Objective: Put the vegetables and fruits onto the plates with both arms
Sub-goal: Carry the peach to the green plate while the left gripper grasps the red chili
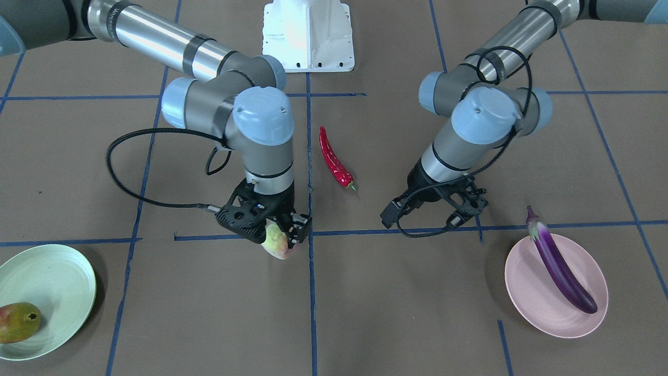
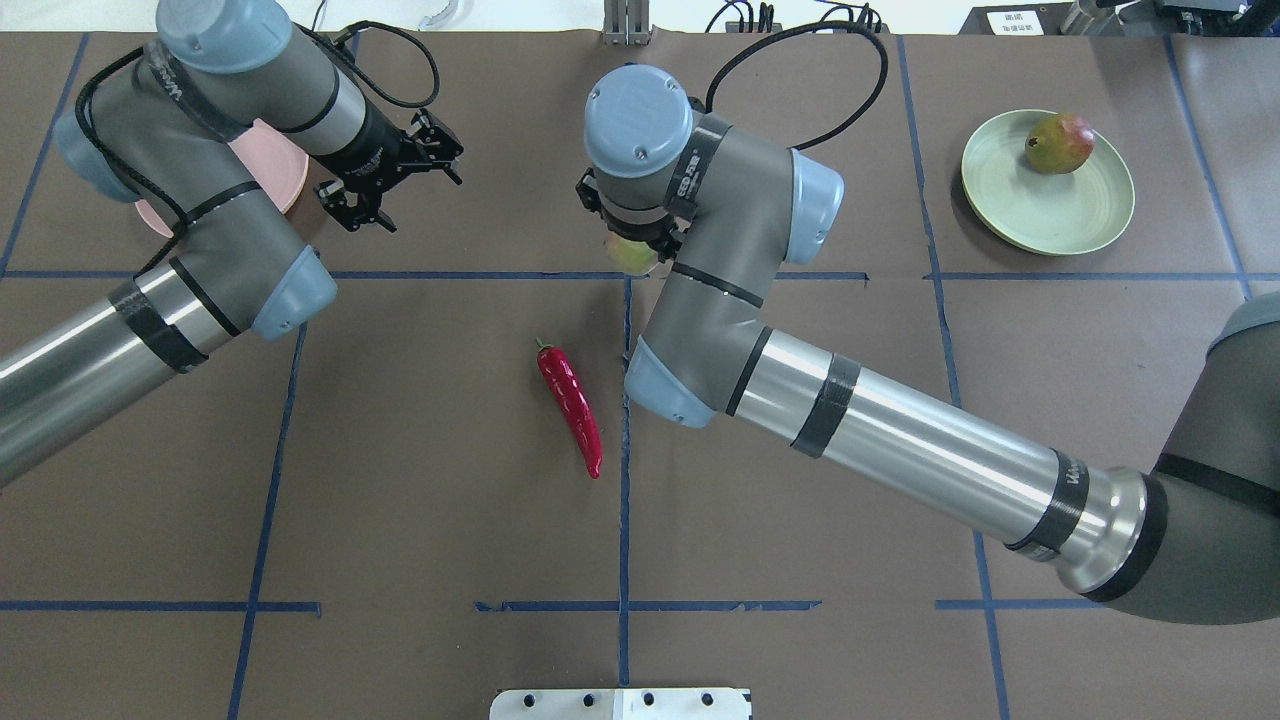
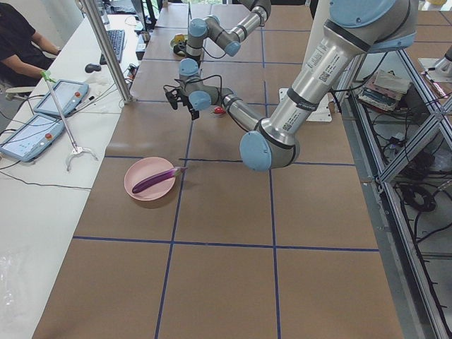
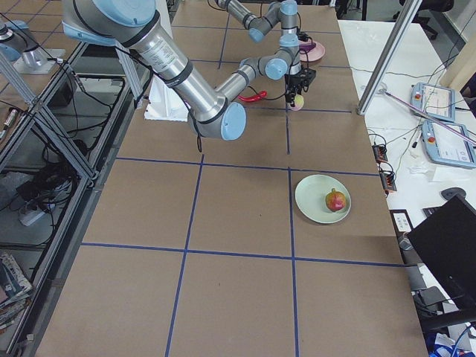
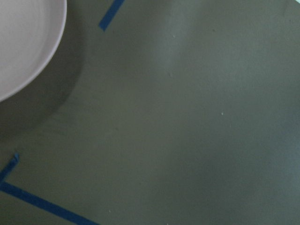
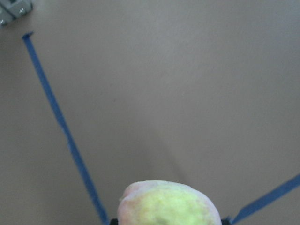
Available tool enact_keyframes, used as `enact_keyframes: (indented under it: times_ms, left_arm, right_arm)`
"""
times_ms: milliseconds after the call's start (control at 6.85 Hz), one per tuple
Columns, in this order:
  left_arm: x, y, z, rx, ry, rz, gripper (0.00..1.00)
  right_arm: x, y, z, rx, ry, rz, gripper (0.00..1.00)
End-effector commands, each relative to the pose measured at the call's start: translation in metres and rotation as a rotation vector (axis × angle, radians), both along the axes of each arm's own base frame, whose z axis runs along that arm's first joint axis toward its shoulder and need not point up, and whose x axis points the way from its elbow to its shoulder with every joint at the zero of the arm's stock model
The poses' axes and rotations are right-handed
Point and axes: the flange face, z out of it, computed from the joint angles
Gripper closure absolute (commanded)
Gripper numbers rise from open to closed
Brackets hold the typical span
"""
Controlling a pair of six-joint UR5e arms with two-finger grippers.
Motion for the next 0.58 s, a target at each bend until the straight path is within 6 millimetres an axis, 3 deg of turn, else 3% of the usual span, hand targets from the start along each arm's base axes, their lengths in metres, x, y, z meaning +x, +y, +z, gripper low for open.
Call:
enact_keyframes:
  times_ms: [0,146,292,438]
  left_arm:
    - [0.04,0.036,-0.011,-0.035,0.002,0.0,0.0]
    - [0.052,0.046,-0.011,-0.035,-0.026,0.002,0.0]
    - [0.064,0.059,-0.027,-0.025,-0.029,0.012,0.0]
    - [0.078,0.071,-0.031,-0.03,-0.04,0.023,0.0]
  right_arm:
    - [0.113,-0.064,0.078,0.065,0.086,-0.107,1.0]
    - [0.181,-0.088,0.128,0.094,0.123,-0.194,1.0]
    - [0.227,-0.098,0.169,0.12,0.174,-0.248,1.0]
    - [0.258,-0.097,0.216,0.108,0.216,-0.289,1.0]
